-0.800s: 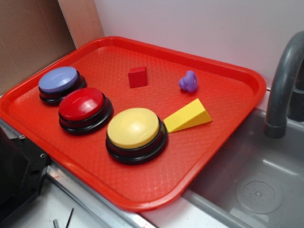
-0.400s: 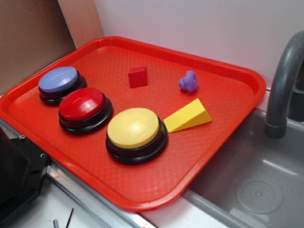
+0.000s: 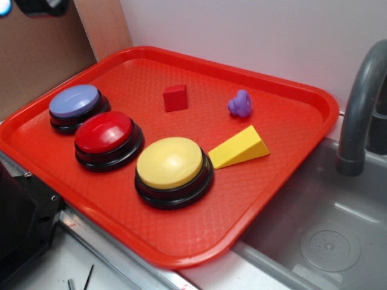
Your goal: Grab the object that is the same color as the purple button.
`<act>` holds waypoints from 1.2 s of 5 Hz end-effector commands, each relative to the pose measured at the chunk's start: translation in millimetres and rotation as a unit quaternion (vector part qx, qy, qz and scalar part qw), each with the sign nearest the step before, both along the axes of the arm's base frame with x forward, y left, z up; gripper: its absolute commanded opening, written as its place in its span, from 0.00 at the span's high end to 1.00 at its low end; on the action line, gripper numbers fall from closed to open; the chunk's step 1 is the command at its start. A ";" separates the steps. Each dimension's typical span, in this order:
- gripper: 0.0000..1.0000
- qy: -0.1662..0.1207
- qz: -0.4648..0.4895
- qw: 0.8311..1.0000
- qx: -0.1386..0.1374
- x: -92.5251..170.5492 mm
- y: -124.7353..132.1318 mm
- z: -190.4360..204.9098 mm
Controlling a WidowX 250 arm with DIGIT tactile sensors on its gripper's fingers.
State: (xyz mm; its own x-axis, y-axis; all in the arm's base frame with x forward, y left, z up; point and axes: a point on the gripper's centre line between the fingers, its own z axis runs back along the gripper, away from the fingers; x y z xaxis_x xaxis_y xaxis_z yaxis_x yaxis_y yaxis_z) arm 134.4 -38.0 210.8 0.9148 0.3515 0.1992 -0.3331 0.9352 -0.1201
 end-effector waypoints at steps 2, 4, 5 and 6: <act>0.00 -0.092 0.149 0.984 -0.005 91.3 -18.8 -55.1; 0.00 -0.117 0.192 0.974 0.014 143.2 -34.7 -95.4; 0.00 -0.120 0.194 0.973 0.040 168.7 -36.9 -119.7; 0.00 -0.107 0.186 0.976 0.040 188.0 -38.0 -139.0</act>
State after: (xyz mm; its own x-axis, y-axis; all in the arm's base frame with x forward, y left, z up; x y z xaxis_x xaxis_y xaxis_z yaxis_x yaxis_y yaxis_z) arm 310.4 -79.6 51.6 0.6863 0.6180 0.3834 -0.6333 0.7670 -0.1028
